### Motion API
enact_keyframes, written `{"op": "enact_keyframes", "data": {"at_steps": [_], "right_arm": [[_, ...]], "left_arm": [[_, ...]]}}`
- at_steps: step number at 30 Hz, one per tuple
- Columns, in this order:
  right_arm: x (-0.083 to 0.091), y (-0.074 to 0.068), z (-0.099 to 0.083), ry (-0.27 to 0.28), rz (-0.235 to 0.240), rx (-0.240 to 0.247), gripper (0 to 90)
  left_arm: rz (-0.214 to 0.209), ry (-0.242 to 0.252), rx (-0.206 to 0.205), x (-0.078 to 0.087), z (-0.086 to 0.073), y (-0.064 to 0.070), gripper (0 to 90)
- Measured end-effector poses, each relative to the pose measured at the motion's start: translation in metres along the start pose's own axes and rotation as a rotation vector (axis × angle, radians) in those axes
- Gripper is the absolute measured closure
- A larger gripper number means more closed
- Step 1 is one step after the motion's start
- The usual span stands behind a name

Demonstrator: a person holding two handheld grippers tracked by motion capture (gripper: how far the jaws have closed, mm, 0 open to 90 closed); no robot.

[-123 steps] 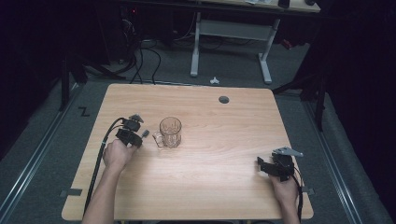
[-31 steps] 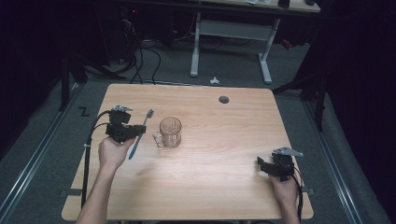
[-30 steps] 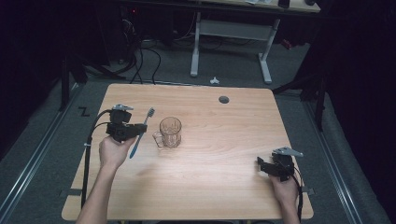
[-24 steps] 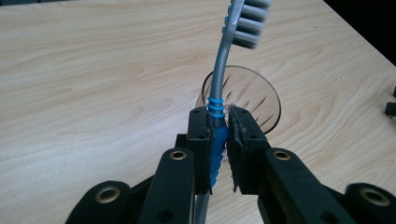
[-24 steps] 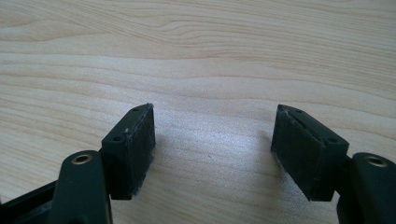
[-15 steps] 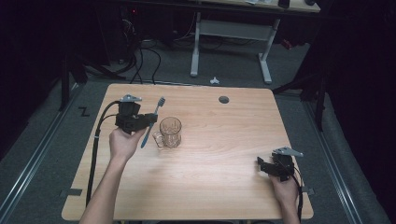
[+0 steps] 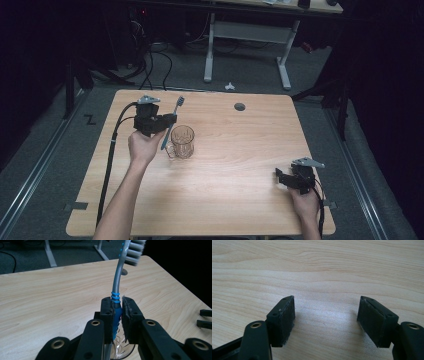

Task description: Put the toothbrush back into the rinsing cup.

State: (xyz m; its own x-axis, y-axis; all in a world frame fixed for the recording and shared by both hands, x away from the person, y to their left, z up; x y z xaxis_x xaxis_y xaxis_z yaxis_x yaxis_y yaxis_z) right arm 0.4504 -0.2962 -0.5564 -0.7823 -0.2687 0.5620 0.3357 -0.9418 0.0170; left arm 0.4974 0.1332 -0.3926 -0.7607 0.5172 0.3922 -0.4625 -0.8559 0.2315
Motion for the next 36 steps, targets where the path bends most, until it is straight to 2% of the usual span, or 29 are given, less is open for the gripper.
{"op": "enact_keyframes", "data": {"at_steps": [4, 9, 22, 36], "right_arm": [[0.000, 0.000, 0.000, 0.001, 0.001, 0.001, 30.6], [0.000, 0.000, 0.000, 0.000, 0.000, 0.000, 30.5], [0.000, 0.000, 0.000, 0.000, 0.000, 0.000, 30.6], [0.000, 0.000, 0.000, 0.000, 0.000, 0.000, 30.5]], "left_arm": [[0.004, 0.021, 0.006, -0.003, 0.002, -0.002, 79.7], [0.011, 0.023, 0.007, -0.006, 0.002, -0.004, 79.7], [-0.012, 0.075, 0.011, -0.015, 0.004, -0.003, 79.7], [-0.015, 0.078, 0.015, -0.018, -0.001, -0.006, 79.6]]}}
Point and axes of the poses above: each handheld gripper's, and its own axes: x roughly backward along the jaws, z roughly out of its top, y roughly to its right, the point moved 8 cm from there along -x, roughly forward along the jaws, and after that the axes turned 9 degrees about y, right-handed, at the moved point
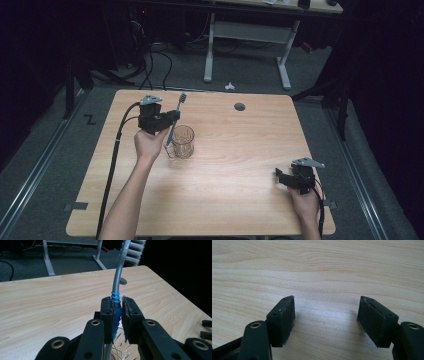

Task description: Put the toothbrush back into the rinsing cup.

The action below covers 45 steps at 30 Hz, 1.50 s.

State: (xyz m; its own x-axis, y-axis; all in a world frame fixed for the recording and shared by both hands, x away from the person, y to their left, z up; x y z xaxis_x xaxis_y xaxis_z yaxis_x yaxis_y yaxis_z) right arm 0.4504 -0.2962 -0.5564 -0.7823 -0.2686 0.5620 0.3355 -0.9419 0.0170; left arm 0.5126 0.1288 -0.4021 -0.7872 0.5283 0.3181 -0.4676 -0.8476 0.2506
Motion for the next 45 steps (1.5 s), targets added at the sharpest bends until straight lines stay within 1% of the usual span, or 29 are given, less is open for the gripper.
{"op": "enact_keyframes", "data": {"at_steps": [9, 15, 18, 21, 29, 31, 36, 40, 45], "right_arm": [[0.000, 0.000, 0.000, 0.000, 0.000, 0.000, 30.5], [0.000, 0.000, 0.000, 0.000, -0.001, 0.000, 30.5], [0.000, 0.000, 0.000, 0.000, -0.001, 0.000, 30.6], [0.000, 0.000, 0.000, 0.000, -0.001, 0.000, 30.6], [0.000, 0.000, 0.000, 0.000, -0.002, 0.001, 30.6], [0.000, 0.000, 0.000, 0.000, -0.002, 0.001, 30.6], [0.000, 0.000, 0.000, -0.001, -0.002, 0.000, 30.5], [0.000, 0.000, 0.000, -0.001, -0.002, 0.000, 30.5], [0.000, 0.000, 0.000, -0.001, -0.002, 0.001, 30.6]], "left_arm": [[0.000, -0.013, -0.003, 0.001, -0.003, -0.001, 79.5], [0.001, -0.023, -0.005, 0.003, -0.004, -0.002, 79.4], [0.009, -0.034, -0.011, 0.006, -0.005, -0.004, 79.4], [0.008, -0.033, -0.009, 0.007, -0.005, -0.004, 79.5], [0.010, -0.051, -0.021, 0.011, -0.006, -0.005, 79.4], [0.011, -0.067, -0.029, 0.011, -0.007, -0.005, 79.5], [0.013, -0.083, -0.041, 0.012, -0.009, -0.005, 79.4], [0.018, -0.091, -0.052, 0.014, -0.011, -0.005, 79.4], [0.019, -0.095, -0.054, 0.016, -0.012, -0.005, 79.4]]}}
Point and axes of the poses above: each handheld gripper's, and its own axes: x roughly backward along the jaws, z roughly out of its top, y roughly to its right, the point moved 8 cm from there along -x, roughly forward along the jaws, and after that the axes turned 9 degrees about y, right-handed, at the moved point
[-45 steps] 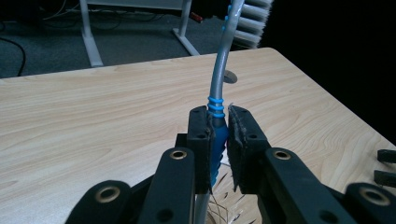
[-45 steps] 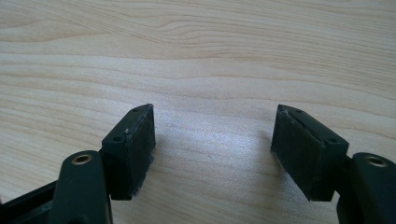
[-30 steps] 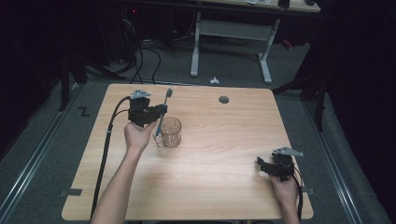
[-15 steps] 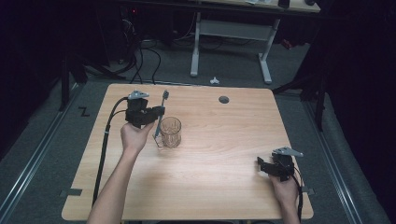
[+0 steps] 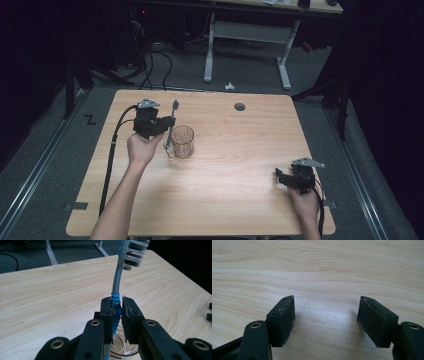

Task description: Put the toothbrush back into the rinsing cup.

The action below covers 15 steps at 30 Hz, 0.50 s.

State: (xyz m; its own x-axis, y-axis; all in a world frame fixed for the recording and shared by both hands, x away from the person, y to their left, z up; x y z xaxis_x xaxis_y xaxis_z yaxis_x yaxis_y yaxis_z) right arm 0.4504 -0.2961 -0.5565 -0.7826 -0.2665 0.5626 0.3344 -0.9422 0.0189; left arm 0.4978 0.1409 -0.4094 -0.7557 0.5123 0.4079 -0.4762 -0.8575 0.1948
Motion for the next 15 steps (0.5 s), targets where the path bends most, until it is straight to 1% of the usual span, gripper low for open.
{"op": "enact_keyframes", "data": {"at_steps": [5, 12, 15], "right_arm": [[0.0000, 0.0000, 0.0000, 0.000, 0.000, 0.000, 30.6], [0.0000, 0.0001, 0.0000, 0.000, 0.000, 0.001, 30.6], [0.0000, -0.0001, 0.0000, 0.000, 0.000, 0.000, 30.6]], "left_arm": [[0.000, -0.010, 0.004, 0.0008, -0.0042, -0.0019, 79.3], [0.006, -0.016, -0.012, 0.0026, -0.0059, -0.0012, 79.3], [0.005, -0.016, -0.009, 0.0032, -0.0072, -0.0015, 79.3]]}}
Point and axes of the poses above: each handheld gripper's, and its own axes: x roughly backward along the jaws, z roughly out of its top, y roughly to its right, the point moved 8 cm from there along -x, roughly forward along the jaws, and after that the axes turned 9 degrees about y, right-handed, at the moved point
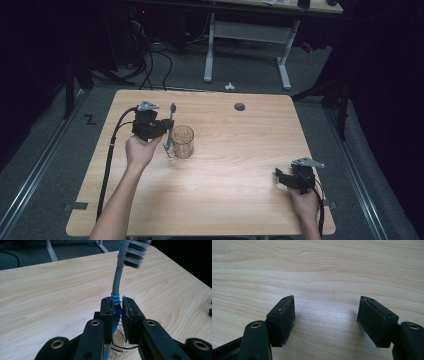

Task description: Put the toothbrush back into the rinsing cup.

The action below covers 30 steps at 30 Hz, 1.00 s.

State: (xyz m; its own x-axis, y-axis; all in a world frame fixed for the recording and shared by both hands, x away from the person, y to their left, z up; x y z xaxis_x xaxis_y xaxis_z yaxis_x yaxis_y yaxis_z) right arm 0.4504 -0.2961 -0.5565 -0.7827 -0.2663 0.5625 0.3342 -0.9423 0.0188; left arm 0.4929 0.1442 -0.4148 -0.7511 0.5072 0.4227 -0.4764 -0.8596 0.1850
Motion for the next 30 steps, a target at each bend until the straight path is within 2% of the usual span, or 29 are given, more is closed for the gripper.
{"op": "enact_keyframes", "data": {"at_steps": [30], "right_arm": [[0.000, 0.000, 0.000, 0.000, 0.000, 0.001, 30.6]], "left_arm": [[0.001, 0.003, 0.027, 0.004, -0.016, -0.005, 79.4]]}}
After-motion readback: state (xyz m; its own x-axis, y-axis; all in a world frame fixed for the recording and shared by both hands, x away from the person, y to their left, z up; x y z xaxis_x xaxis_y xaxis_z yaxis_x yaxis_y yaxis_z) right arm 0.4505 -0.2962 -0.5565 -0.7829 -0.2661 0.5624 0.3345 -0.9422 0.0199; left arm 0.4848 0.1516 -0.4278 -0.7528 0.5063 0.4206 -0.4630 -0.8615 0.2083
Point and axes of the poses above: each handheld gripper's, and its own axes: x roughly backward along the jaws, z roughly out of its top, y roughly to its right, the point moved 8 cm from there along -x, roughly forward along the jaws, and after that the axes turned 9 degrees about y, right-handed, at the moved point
